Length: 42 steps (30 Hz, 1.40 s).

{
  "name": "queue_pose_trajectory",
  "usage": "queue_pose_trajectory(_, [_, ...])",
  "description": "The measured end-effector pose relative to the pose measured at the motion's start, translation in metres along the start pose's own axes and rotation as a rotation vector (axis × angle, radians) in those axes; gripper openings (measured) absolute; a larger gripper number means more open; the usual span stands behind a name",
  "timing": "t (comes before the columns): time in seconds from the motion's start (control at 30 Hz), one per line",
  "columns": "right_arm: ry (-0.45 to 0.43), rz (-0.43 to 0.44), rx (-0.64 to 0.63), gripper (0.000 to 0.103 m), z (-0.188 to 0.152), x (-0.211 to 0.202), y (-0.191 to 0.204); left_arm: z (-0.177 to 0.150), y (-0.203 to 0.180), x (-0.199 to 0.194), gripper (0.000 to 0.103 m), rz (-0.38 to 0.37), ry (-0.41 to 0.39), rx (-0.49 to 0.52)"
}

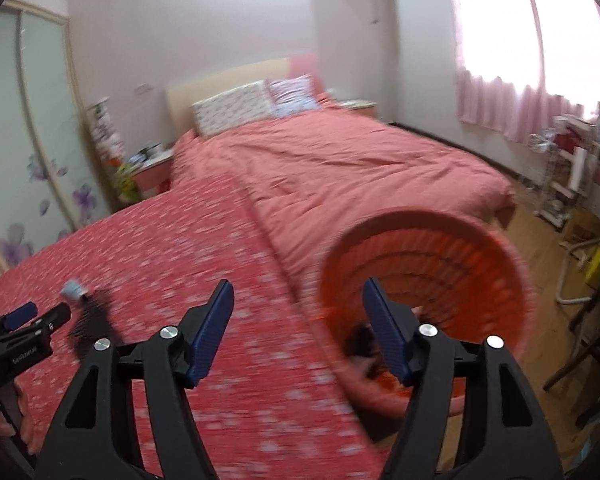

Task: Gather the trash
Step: 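Move both open tools back over the remaining items on the bed, then grasp the black mesh pad with the right tool while the left tool approaches the light-blue tube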

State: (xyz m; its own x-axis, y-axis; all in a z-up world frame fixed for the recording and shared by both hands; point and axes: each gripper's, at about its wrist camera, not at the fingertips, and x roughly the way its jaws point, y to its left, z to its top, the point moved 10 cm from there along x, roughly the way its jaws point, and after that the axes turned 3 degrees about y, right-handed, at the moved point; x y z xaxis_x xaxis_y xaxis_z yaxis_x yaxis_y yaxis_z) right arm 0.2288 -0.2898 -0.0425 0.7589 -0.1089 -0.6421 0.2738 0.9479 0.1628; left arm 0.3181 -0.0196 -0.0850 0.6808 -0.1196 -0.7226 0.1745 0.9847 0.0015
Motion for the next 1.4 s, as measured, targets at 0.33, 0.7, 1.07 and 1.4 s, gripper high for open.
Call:
queue_pose_trajectory(0.33, [0.142,0.184,-0.115,0.053,-0.029,0.035,0.125,-0.019,0.124,-0.007,0.086,0.107,0.021,-0.165])
queue_pose_trajectory(0.7, [0.262,0.270,-0.213,0.038,-0.067,0.059,0.221,-0.038,0.186,-0.012,0.090,0.138,0.032,-0.250])
queue_pose_trajectory(1.07, [0.263,0.177,-0.285,0.011,-0.076,0.075,0.227,-0.045,0.192,-0.007,0.090,0.111,0.048,-0.273])
queue_pose_trajectory(1.4, [0.156,0.096,-0.146,0.005,-0.044,0.063,0.153,-0.021,0.126,0.008,0.090,0.006,0.058,-0.231])
